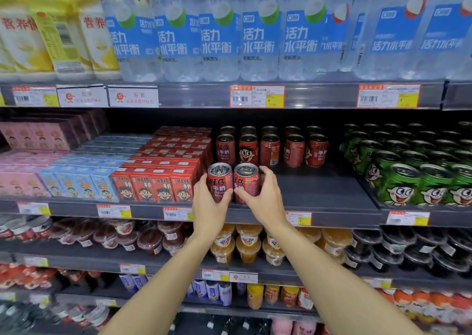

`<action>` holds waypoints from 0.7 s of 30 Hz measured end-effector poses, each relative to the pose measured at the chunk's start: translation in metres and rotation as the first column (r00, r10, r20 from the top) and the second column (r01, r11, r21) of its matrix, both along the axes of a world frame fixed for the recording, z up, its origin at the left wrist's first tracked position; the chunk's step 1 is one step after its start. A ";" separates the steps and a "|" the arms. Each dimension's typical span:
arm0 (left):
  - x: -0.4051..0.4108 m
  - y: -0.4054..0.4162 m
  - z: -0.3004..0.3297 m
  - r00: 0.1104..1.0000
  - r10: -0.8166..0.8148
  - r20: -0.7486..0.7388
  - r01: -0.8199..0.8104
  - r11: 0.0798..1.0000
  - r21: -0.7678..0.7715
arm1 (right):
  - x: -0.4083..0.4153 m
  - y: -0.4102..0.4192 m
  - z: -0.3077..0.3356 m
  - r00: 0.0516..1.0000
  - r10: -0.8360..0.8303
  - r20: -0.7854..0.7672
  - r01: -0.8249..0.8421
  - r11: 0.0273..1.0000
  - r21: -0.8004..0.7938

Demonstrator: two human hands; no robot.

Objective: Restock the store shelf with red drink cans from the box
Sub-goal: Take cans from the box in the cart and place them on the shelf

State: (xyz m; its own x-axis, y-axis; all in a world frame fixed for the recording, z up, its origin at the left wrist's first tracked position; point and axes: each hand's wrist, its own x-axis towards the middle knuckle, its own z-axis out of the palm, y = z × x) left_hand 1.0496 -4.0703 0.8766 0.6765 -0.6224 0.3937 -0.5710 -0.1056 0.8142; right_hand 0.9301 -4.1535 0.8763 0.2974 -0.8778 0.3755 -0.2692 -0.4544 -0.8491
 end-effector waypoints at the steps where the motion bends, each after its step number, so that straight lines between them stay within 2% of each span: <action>1: -0.001 -0.001 0.000 1.000 0.011 0.002 -0.011 1.000 0.001 | 0.001 0.001 -0.001 1.000 -0.010 0.005 0.010 1.000 -0.010; 10: 0.006 -0.017 0.001 0.995 0.038 0.096 -0.048 0.993 0.110 | 0.003 0.001 -0.006 1.000 -0.027 -0.004 0.027 0.996 -0.084; 21: 0.027 -0.062 0.014 1.000 0.007 0.029 -0.012 0.982 0.191 | 0.003 0.002 -0.010 0.999 -0.041 0.014 0.042 0.991 -0.128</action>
State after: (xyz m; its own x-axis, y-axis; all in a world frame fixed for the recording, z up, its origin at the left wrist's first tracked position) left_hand 1.0771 -4.1324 0.8903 0.6731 -0.6816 0.2871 -0.5916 -0.2631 0.7621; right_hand 0.9331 -4.1514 0.8660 0.2568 -0.8335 0.4892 -0.2812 -0.5487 -0.7873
